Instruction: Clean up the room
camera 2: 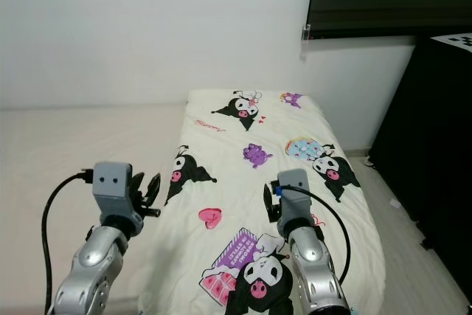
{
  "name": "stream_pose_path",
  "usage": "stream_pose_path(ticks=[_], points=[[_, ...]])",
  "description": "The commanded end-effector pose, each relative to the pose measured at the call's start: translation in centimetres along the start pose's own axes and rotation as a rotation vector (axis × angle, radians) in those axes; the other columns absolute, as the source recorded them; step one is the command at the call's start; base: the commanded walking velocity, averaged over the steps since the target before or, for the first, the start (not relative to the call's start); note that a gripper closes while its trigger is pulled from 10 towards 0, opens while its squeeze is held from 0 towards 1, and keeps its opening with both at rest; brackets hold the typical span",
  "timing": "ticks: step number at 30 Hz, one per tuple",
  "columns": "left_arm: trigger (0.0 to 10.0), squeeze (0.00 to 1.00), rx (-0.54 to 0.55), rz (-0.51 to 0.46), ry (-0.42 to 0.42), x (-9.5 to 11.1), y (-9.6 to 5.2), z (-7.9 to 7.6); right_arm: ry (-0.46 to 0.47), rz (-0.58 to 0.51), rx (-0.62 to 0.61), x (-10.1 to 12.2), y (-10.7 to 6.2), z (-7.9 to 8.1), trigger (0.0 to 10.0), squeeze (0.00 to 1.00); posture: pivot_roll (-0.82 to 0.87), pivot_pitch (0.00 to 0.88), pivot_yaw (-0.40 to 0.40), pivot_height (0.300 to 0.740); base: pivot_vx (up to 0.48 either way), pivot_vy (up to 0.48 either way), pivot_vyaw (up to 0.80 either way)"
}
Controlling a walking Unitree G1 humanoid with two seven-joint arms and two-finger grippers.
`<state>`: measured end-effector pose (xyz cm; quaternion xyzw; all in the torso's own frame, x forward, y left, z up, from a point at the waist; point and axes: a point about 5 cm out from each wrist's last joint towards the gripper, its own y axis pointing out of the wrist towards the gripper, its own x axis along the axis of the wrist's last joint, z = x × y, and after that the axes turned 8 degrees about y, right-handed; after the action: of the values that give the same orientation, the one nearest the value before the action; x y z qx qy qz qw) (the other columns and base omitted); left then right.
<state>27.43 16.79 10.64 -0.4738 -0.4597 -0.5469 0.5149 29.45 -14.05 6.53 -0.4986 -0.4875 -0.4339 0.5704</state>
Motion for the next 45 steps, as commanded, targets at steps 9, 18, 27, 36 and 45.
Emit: stream_pose_path(ticks=[9,18,27,36,45], points=[[10.0,0.0,0.013,0.024,0.012,-0.2,0.1,0.7,0.051,0.042,0.001,-0.5,0.6,0.3,10.0,0.0,0.16,0.0,-0.051,0.74,0.0,0.0,0.0],[10.0,0.0,0.0,0.03,0.008,0.0,-0.2,0.5,0.03,0.037,0.061,-0.3,1.0,1.4,10.0,0.0,0.17,0.0,-0.058,0.74,0.0,-0.398,0.71],[10.0,0.0,0.037,0.054,-0.018,-0.3,-0.4,0.9,0.004,0.029,0.126,0.0,1.1,2.3,10.0,0.0,0.17,0.0,-0.064,0.74,0.0,0.0,0.09],[10.0,0.0,0.043,0.052,-0.011,-0.2,-0.5,1.1,0.001,0.024,0.13,0.1,1.3,2.3,10.0,0.0,0.18,0.0,-0.066,0.74,0.0,0.0,0.09],[10.0,0.0,0.066,0.031,-0.024,0.3,-0.5,1.3,-0.012,0.023,0.142,0.1,1.3,2.3,10.0,0.0,0.18,0.012,-0.069,0.74,0.0,0.0,0.8]])
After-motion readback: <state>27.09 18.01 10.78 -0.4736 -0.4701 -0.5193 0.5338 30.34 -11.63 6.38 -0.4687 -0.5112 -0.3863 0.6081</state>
